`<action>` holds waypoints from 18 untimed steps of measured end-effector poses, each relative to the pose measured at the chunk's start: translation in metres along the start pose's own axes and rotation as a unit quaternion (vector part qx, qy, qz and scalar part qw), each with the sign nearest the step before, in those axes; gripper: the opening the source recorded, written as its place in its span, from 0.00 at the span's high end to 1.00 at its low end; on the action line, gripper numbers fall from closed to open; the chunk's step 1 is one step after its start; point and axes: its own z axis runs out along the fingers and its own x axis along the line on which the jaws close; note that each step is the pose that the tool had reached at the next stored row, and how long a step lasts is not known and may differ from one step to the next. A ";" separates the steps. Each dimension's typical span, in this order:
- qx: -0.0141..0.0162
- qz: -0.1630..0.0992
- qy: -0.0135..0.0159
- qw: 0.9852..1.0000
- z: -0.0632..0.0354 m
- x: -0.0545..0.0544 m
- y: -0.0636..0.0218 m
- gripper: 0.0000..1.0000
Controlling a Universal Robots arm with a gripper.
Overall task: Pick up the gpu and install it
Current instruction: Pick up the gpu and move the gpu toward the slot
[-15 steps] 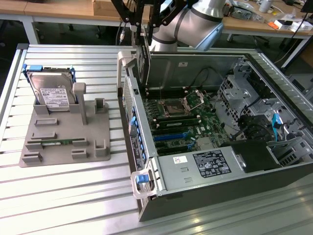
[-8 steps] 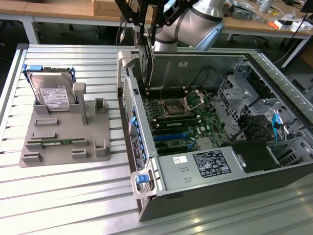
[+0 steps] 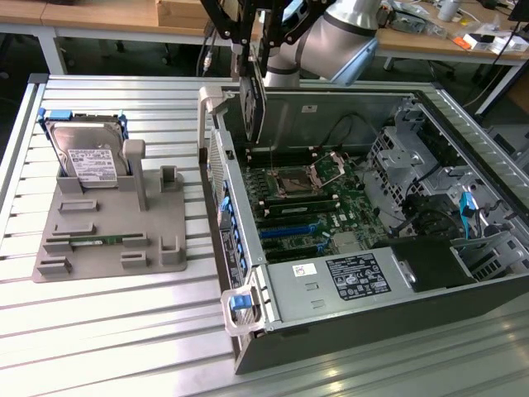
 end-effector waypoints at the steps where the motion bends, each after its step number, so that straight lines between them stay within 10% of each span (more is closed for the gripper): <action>1: 0.000 0.000 0.000 1.000 0.0000 -0.001 0.0001 0.74; 18: 0.000 0.000 0.000 1.000 0.0014 -0.019 0.0014 0.74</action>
